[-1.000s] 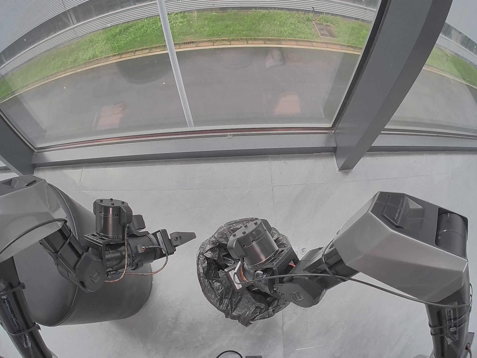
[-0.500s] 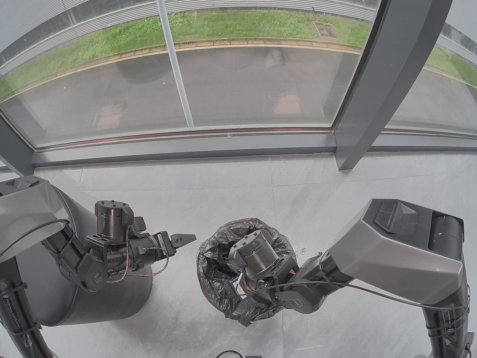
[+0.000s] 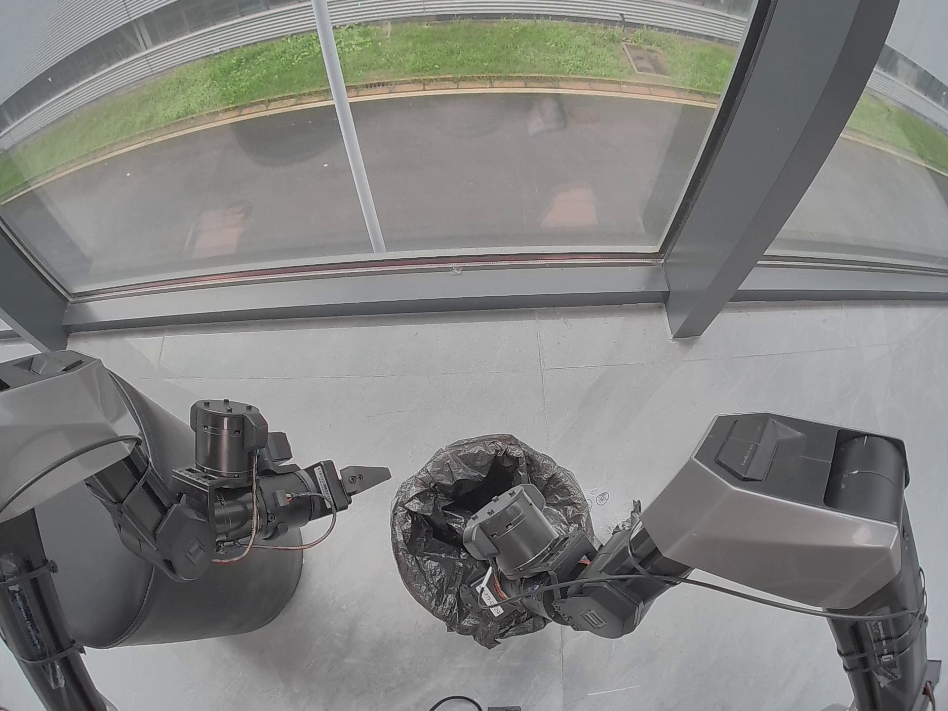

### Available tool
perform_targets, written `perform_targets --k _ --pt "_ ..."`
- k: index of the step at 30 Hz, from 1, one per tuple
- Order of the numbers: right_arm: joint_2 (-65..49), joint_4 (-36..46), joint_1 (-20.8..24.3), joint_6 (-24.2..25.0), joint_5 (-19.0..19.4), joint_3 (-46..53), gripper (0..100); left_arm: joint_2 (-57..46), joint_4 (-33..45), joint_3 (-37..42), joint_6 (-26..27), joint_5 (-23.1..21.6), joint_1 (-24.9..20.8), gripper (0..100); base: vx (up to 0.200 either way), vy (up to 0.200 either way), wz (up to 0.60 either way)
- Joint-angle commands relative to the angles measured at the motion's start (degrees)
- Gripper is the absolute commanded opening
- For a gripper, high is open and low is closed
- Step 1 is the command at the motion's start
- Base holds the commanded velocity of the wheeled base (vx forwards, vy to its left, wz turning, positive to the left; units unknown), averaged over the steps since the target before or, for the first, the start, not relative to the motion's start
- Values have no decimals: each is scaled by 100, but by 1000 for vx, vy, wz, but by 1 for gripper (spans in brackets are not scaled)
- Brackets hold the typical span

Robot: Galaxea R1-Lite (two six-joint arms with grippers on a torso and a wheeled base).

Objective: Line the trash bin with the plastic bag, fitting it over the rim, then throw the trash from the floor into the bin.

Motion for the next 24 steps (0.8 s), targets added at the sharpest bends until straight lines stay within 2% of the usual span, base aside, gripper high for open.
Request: perform_targets --k 1,8,14,24 --pt "142 -19 -14 -2 5 14 100 21 0 -1 -3 -1 1 100 0 0 0" --pt "326 -45 -225 -11 5 -30 100 21 0 8 -3 -1 1 100 0 0 0" --pt "344 -379 -418 -38 5 -56 100 30 0 17 -3 -1 -7 100 0 0 0" --pt "-192 -336 -163 -2 5 -12 100 21 -9 25 -3 -1 -7 100 0 0 0"
